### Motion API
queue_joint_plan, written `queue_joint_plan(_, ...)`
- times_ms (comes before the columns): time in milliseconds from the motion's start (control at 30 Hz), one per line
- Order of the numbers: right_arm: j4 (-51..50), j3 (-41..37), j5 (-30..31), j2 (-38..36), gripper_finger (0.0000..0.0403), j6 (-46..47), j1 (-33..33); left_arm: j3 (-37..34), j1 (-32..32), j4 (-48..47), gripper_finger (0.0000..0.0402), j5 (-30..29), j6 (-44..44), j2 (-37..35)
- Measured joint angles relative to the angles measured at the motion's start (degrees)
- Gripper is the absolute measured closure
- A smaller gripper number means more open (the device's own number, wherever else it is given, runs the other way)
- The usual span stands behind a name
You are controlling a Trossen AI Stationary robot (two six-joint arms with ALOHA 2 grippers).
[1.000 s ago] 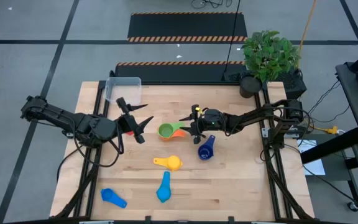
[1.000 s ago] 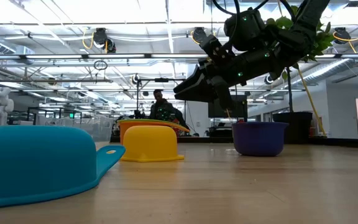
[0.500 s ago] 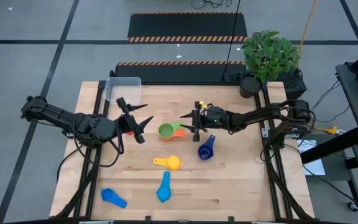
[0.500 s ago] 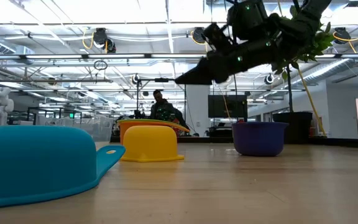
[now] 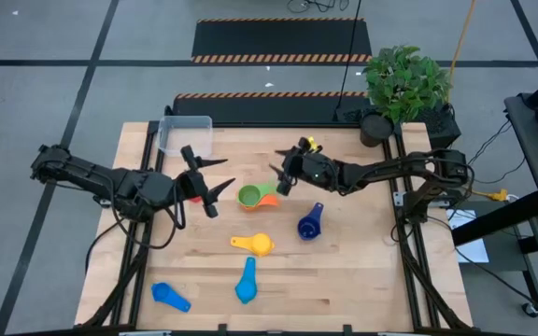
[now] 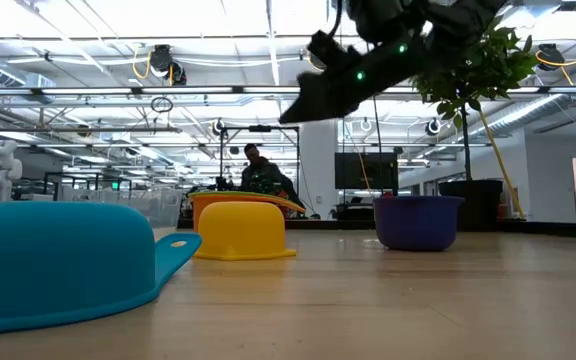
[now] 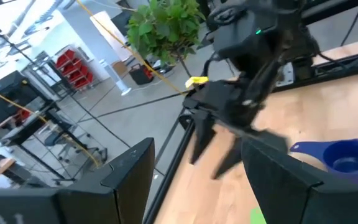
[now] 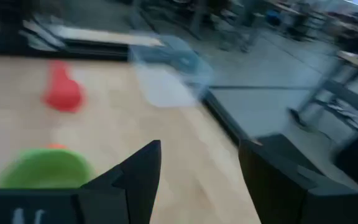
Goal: Nest measuring cups in basket
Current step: Stack the green measuring cup on top of the orange measuring cup
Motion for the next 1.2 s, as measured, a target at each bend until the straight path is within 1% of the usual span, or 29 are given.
queue_joint_plan(100,0.6,-0.2,-1.0,2.1,0.0216,0.3,-1.7,0.0,0.1,0.0,0.0158,0.4,-0.2,0.0)
queue_joint_plan(233,0.0,-0.2,-4.2,6.6,0.0263,1.3,-4.7,0.0,0.1,0.0,0.0158,0.4,-0.1,0.0)
queue_joint_plan(333,-0.8,-0.3,-8.6,9.5,0.0303,1.0,-6.8,0.0,0.1,0.0,0.0158,0.4,-0.1,0.0)
queue_joint_plan(433,-0.5,-0.3,-14.7,11.1,0.0337,1.3,-8.3,0.0,0.1,0.0,0.0158,0.4,0.1,0.0)
queue_joint_plan(533,-2.3,-0.3,-20.5,11.6,0.0364,1.1,-9.3,0.0,0.1,-0.1,0.0158,0.4,0.3,0.0)
queue_joint_plan(633,-4.6,-0.3,-23.7,11.2,0.0383,0.4,-9.7,0.0,0.1,-0.1,0.0158,0.4,0.3,0.0)
queue_joint_plan(800,-5.8,-0.3,-29.0,11.2,0.0394,0.2,-9.7,0.0,0.1,-0.1,0.0158,0.4,0.1,0.0)
queue_joint_plan(933,-5.6,-0.3,-28.7,11.2,0.0395,-0.1,-9.4,0.0,0.1,0.0,0.0158,0.5,0.0,0.0)
queue_joint_plan(1200,-0.9,-0.3,-28.7,12.1,0.0395,0.1,-9.4,0.0,0.1,0.0,0.0158,0.5,0.1,0.0)
